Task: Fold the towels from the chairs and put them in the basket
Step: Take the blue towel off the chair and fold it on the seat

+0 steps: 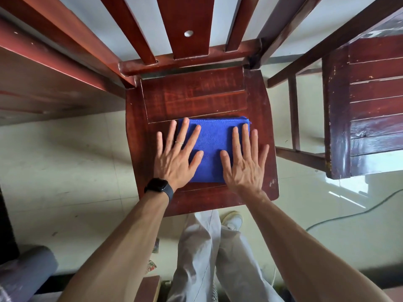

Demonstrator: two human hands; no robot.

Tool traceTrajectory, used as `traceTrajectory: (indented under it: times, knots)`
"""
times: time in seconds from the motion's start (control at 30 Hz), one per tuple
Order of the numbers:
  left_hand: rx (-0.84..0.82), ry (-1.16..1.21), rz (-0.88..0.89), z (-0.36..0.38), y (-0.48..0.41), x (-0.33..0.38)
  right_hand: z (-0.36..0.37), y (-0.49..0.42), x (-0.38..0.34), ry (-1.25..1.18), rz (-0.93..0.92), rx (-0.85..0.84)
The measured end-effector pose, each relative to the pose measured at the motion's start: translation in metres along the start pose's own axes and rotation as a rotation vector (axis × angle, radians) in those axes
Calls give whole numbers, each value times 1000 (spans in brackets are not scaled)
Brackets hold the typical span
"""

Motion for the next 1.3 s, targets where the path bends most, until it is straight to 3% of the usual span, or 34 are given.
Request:
traceTrajectory:
  times: [0.13,0.23,0.4,0.6,0.77,0.93,1.07,1.2,1.3]
  knots:
    - [108,90,-359,-15,9,-19,-17,4,8,-104,345,102]
    - [199,377,-462,-34,15,-26,-35,-2,20,-422,495,134]
    - [-51,834,-839,-35,18,-30,-32,-9,43,-750,815,-182]
    - [-205,981,-1097,-22,15,-37,-34,-16,45,-899,844,-362]
    - [-298,1115,-1070,-21,6,-33,-28,-19,45,-887,798,-438]
    - [-361,1202,-1018,-24,14,-32,-29,-9,47,-948,767,-388]
    - [-404,1320,-956,-46,18,-13,-50,11,53,-1119,797,-404]
    - [-512,1387,-881,-88,22,26,-96,46,68,-1345,820,-530]
    - [-595,1423,-799,-128,22,74,-140,80,97,-1483,859,-499]
Point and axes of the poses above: each hand's wrist, its own y-axis away from the middle knuckle, its own z-axis out of the palm, x = y × z, the point moved 7 cm from there along -y, towards the middle knuckle, and after that the axes turned 7 degrees about x, right-handed, at the moved point
